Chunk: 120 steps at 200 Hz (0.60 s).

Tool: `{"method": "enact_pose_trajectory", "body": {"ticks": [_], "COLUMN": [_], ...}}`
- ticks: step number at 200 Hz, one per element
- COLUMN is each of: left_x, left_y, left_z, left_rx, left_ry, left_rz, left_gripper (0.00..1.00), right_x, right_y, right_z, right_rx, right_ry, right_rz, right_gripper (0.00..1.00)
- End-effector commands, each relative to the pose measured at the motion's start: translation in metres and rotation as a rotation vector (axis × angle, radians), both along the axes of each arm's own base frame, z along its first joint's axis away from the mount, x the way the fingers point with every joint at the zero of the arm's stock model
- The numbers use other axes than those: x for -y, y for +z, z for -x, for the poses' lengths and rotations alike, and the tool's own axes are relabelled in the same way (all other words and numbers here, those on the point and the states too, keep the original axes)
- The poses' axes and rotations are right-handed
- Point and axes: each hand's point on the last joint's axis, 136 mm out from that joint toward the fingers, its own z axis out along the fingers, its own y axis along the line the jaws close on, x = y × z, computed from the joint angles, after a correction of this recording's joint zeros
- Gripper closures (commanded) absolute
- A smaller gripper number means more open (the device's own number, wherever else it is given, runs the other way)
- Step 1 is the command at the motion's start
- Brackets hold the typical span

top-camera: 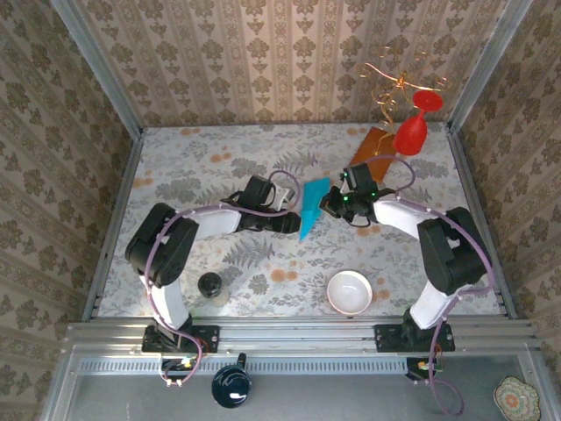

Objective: Fold a paper plane with a square sheet of paper (pick it up from the middle)
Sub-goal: Fold the wing for the fifth time at the center of the table.

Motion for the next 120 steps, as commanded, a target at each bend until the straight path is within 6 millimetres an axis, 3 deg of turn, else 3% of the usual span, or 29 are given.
{"method": "enact_pose_trajectory", "body": {"ticks": [1,38,72,120], "left_x": [0.004,0.019,0.038,0.049], "left_y": [0.015,0.022,0.026,0.011], "left_z": [-0.010,-0.011,-0.001,0.003], "left_rx": [0.238,0.446,0.640,0.737], "left_ry": [-0.007,-0.039,-0.131,-0.204], "left_rz": [-0.065,-0.092,-0.139,-0.150], "left_gripper": [0.53,0.47,0.43,0.44], "right_x": [0.012,0.015,0.016,0.016], "right_y": [0.000,0.000,-0.004,-0.005], "right_z": [0.008,0.014,0.017,0.020], "right_rx": [-0.072,-0.119,-0.156,-0.182], "right_ry": [-0.146,-0.237,-0.277,-0.306], "right_rz": [-0.025,-0.083,-0.105,-0.126], "right_gripper": [0.96,0.96,0.97,0.97]}}
